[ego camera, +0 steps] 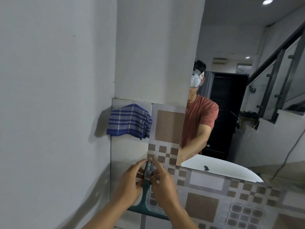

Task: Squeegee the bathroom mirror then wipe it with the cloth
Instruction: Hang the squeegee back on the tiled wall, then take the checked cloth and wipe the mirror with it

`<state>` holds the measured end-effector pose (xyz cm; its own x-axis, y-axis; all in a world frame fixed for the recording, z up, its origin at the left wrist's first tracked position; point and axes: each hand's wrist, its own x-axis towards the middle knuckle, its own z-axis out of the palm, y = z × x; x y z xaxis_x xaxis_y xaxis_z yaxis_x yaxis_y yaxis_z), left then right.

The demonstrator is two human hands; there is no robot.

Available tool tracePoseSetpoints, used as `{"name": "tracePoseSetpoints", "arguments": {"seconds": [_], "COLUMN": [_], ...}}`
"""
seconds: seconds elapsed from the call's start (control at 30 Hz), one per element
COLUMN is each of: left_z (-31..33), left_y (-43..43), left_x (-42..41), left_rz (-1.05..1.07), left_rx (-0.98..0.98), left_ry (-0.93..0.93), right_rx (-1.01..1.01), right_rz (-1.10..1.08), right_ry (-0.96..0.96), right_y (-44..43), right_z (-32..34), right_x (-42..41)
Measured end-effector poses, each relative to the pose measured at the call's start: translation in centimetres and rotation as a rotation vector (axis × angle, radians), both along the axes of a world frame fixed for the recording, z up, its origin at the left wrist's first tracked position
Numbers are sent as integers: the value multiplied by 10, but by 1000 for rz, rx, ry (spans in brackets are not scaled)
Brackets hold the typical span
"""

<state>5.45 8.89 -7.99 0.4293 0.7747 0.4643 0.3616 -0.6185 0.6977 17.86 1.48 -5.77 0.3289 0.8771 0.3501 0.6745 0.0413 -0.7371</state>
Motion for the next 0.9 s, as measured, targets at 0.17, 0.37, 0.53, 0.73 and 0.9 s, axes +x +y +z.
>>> {"name": "tracePoseSetpoints", "arguments": {"seconds": [0.17,0.37,0.53,0.73,0.9], "left_z": [-6,-6,33,110,182], "left_y": [9,1,-23,-49,-35], "left_x": [5,-4,-27,-47,-52], "left_rz": [13,27,80,220,351], "left_rx": [11,57,123,575,769], "left_ry": [-3,20,-90,-168,-78], "right_rx": [11,-20,57,353,331], "right_rz": [19,14,12,-17,5], "right_ry": [-63,-33,-87,-240,-396], "right_y": [3,-12,-31,-33,-17], "right_z": [-2,10,52,127,188], "right_x": [5,9,6,-15,-27]}}
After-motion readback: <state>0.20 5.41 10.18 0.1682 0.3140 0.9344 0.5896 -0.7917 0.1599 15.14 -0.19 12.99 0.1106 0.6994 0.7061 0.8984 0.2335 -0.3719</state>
